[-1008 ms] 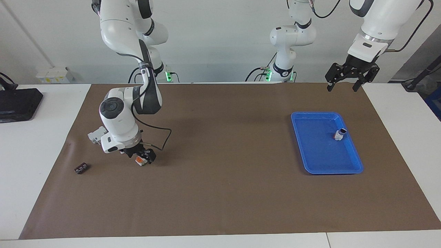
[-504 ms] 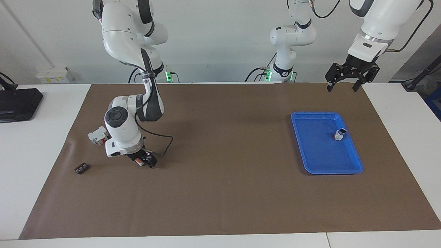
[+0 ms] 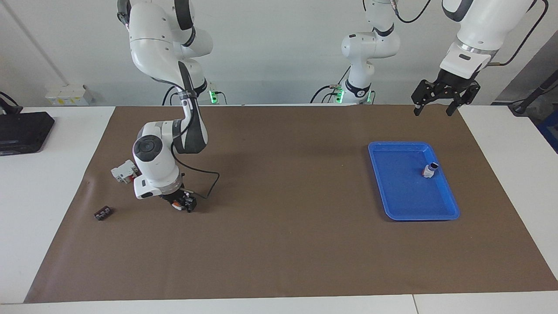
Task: Turn and place switch with both arms
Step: 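Lift the switch and turn it toward the left gripper with the right gripper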
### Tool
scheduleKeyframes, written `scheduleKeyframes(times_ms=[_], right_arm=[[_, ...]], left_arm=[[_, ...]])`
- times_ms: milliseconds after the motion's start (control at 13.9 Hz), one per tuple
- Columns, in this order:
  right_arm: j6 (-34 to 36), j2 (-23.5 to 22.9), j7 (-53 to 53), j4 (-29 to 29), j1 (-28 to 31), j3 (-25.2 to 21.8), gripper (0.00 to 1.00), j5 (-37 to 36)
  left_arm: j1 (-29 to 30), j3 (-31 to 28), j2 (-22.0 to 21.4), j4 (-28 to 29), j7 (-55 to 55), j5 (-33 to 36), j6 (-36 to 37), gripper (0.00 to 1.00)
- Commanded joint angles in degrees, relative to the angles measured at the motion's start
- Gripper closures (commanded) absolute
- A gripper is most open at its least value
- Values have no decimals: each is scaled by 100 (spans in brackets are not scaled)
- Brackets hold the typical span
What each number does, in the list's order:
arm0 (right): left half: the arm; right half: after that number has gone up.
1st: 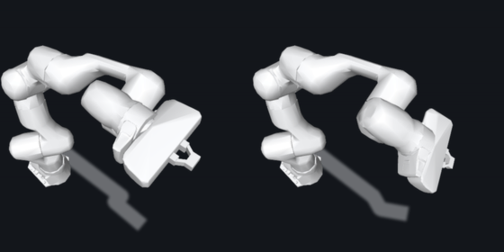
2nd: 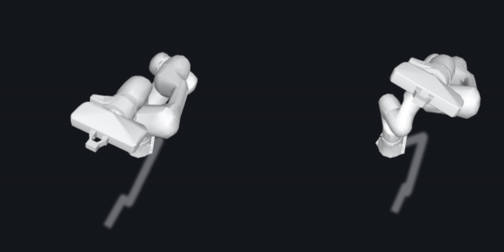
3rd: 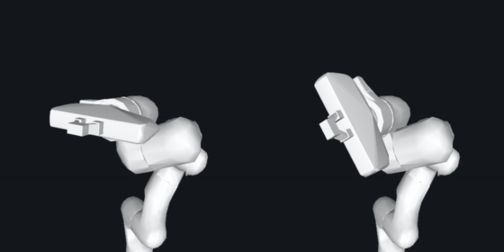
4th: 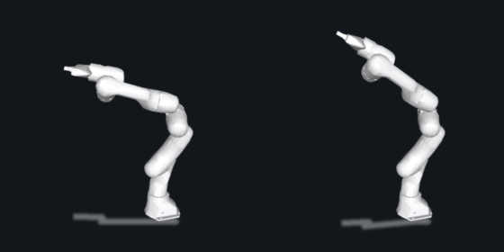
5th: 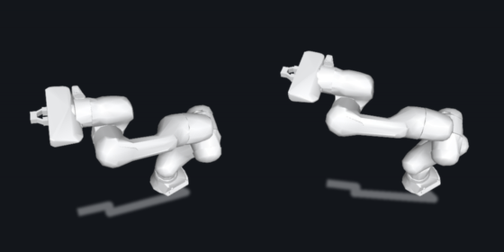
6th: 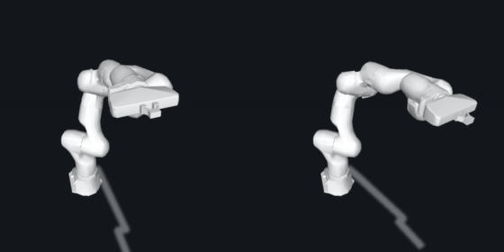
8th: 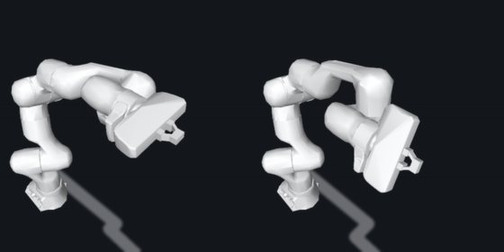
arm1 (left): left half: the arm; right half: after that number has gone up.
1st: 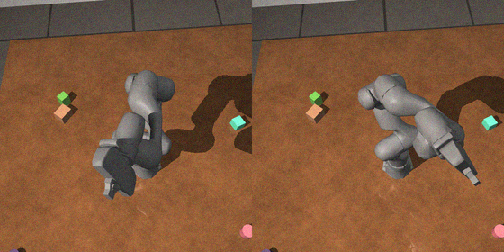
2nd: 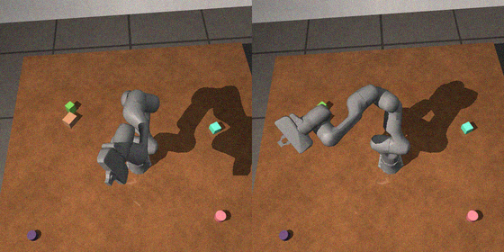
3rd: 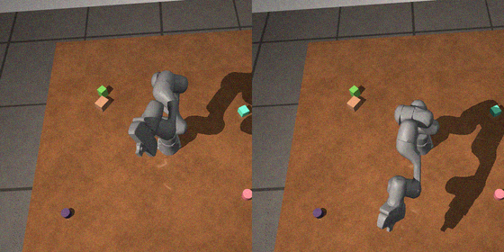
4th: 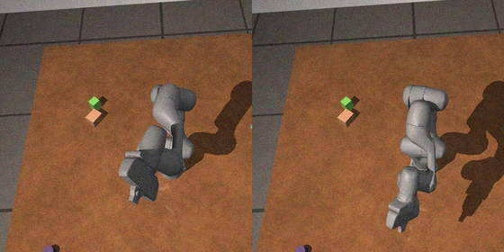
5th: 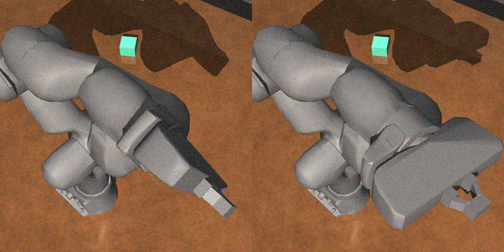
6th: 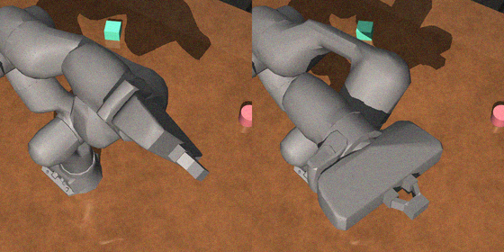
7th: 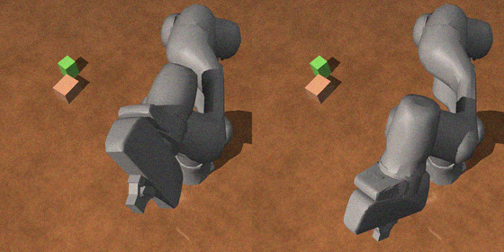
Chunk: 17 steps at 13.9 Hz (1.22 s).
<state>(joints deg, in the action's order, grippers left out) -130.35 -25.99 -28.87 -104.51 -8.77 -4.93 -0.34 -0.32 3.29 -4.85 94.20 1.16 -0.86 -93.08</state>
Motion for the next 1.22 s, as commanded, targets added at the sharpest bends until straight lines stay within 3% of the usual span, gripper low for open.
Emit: scheduleKeyframes(times_ms=[0,72,504,864,1153], right_arm=[[98,103,-119,-87,50,36,86,69],[141,112,-127,-87,50,36,100,261],[773,112,-336,342,138,27,100,1849],[1065,340,-2706,782,-72,227,100,3266],[1521,611,-4125,1249,-90,913,100,3339]], left_arm=[[58,23,-165,177,42,-37,-17,0],[58,23,-165,177,51,-45,-17,0],[58,23,-165,177,51,-45,-17,0],[58,23,-165,177,42,-45,-17,0],[58,23,-165,177,42,-45,-17,0]])
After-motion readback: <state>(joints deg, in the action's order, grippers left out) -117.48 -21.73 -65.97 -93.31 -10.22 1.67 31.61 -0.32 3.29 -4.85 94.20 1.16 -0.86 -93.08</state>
